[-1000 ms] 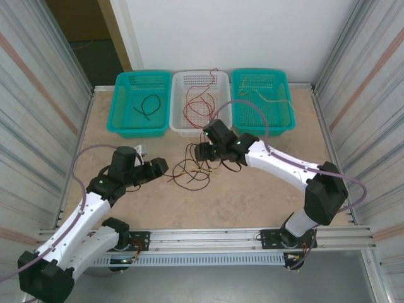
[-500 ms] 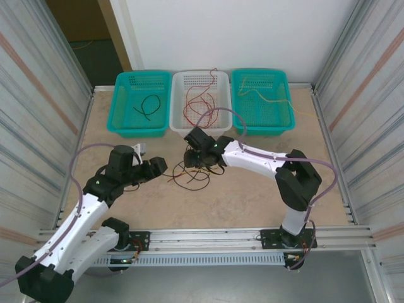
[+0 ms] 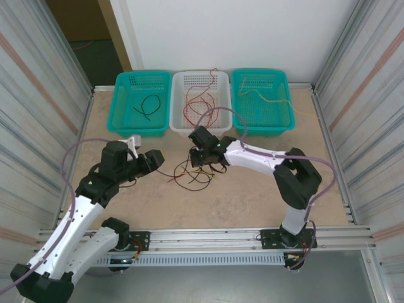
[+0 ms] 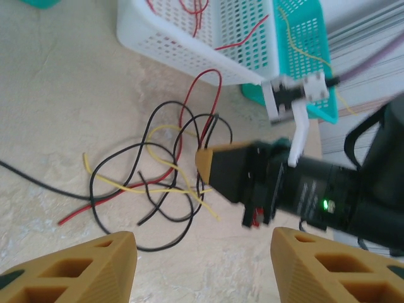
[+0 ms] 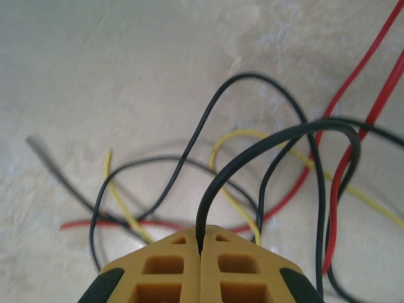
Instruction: Untangle the cables
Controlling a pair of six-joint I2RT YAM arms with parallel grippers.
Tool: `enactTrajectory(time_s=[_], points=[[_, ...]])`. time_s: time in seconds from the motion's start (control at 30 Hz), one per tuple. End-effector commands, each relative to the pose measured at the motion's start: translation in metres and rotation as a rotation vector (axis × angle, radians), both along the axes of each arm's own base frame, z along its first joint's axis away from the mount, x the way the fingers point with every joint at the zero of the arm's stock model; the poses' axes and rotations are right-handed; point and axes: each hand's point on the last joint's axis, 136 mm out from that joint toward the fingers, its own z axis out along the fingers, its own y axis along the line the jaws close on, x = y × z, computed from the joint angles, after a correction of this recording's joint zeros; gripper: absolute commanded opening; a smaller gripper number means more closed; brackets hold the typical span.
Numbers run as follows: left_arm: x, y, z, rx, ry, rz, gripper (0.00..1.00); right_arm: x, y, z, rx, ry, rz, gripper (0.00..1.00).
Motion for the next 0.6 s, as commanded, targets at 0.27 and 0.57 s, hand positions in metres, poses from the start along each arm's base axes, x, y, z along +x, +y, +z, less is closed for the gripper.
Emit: enactTrajectory(time_s=[0.27,0.57], points=[[-0.008,-0.049,0.062,-0.221,-0.286,-0.246,0.52,-0.049,-0.015,0.203,0.378,-0.353,0.118,0.0],[-0.012,-0.085,0.1,-0.21,-0.478,-0.399,0.52,-0.065,-0.019,0.26,0.61,-0.342,0.194,0.0]])
